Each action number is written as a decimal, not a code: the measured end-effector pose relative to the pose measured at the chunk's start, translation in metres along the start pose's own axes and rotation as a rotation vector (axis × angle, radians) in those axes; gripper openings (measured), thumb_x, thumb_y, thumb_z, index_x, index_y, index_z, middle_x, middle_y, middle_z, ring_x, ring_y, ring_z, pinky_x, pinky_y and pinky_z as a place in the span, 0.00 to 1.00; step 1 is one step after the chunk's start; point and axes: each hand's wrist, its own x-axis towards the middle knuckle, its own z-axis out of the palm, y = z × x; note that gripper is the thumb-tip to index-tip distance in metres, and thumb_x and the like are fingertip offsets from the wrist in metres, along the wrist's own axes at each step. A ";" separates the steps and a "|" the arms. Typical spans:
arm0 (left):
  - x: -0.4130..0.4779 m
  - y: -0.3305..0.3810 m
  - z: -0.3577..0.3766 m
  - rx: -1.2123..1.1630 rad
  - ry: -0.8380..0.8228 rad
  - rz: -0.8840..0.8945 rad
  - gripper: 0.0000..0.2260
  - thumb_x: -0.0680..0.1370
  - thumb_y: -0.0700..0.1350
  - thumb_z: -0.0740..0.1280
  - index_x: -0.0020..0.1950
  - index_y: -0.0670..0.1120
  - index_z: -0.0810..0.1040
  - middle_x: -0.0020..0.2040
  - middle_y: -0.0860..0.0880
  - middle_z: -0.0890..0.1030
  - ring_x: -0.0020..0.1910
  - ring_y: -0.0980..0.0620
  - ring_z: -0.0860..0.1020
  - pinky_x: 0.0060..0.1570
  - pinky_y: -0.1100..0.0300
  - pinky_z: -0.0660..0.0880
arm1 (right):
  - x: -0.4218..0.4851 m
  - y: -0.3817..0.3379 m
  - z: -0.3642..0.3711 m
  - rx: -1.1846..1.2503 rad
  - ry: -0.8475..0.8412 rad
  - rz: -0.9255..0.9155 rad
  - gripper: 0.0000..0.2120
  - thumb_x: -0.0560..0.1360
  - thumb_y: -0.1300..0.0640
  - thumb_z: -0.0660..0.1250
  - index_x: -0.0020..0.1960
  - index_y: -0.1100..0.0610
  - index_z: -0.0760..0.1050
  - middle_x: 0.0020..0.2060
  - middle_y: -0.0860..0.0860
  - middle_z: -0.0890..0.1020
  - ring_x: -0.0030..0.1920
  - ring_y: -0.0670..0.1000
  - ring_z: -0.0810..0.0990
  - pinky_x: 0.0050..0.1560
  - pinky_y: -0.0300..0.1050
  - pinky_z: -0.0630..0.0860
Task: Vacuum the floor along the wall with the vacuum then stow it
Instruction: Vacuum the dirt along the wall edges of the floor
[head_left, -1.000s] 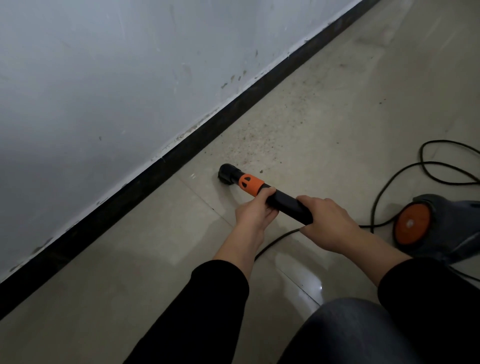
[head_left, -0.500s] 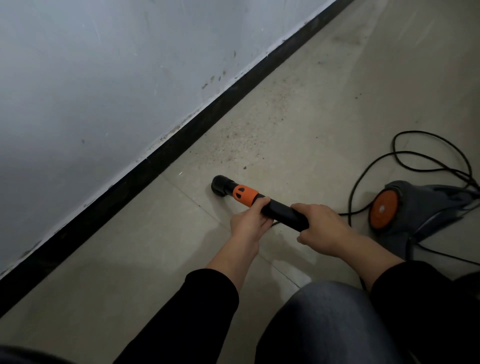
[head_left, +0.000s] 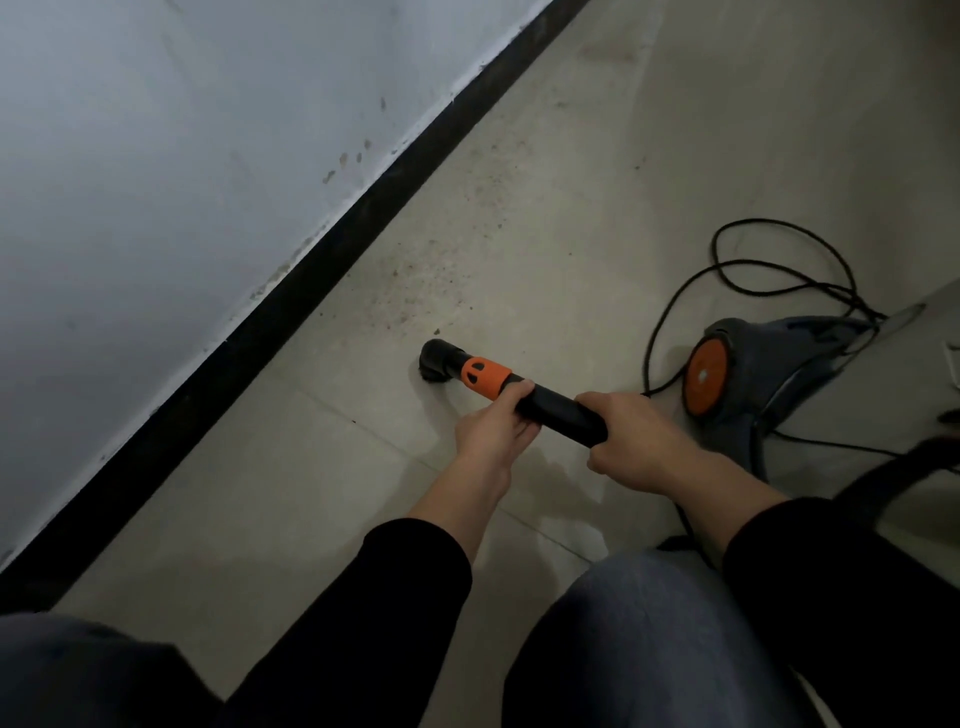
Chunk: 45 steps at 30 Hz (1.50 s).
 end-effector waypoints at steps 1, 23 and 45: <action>0.000 -0.001 0.003 0.007 -0.009 -0.007 0.16 0.73 0.41 0.74 0.56 0.35 0.77 0.48 0.40 0.84 0.44 0.50 0.84 0.39 0.64 0.81 | -0.001 0.002 -0.001 -0.005 0.002 0.010 0.13 0.70 0.63 0.65 0.53 0.51 0.73 0.41 0.51 0.77 0.43 0.54 0.77 0.40 0.46 0.74; 0.033 0.063 0.021 0.310 -0.076 -0.179 0.18 0.77 0.41 0.70 0.65 0.38 0.72 0.58 0.37 0.80 0.48 0.44 0.80 0.40 0.56 0.78 | 0.030 -0.032 -0.013 0.014 0.025 0.166 0.16 0.71 0.64 0.67 0.57 0.53 0.74 0.49 0.54 0.79 0.48 0.55 0.78 0.48 0.50 0.77; 0.076 0.073 0.050 0.219 -0.169 -0.208 0.20 0.76 0.44 0.72 0.64 0.39 0.73 0.57 0.42 0.81 0.39 0.49 0.80 0.46 0.57 0.80 | 0.063 -0.023 -0.020 0.092 0.126 0.241 0.17 0.71 0.63 0.69 0.58 0.52 0.73 0.47 0.53 0.79 0.48 0.55 0.78 0.49 0.53 0.78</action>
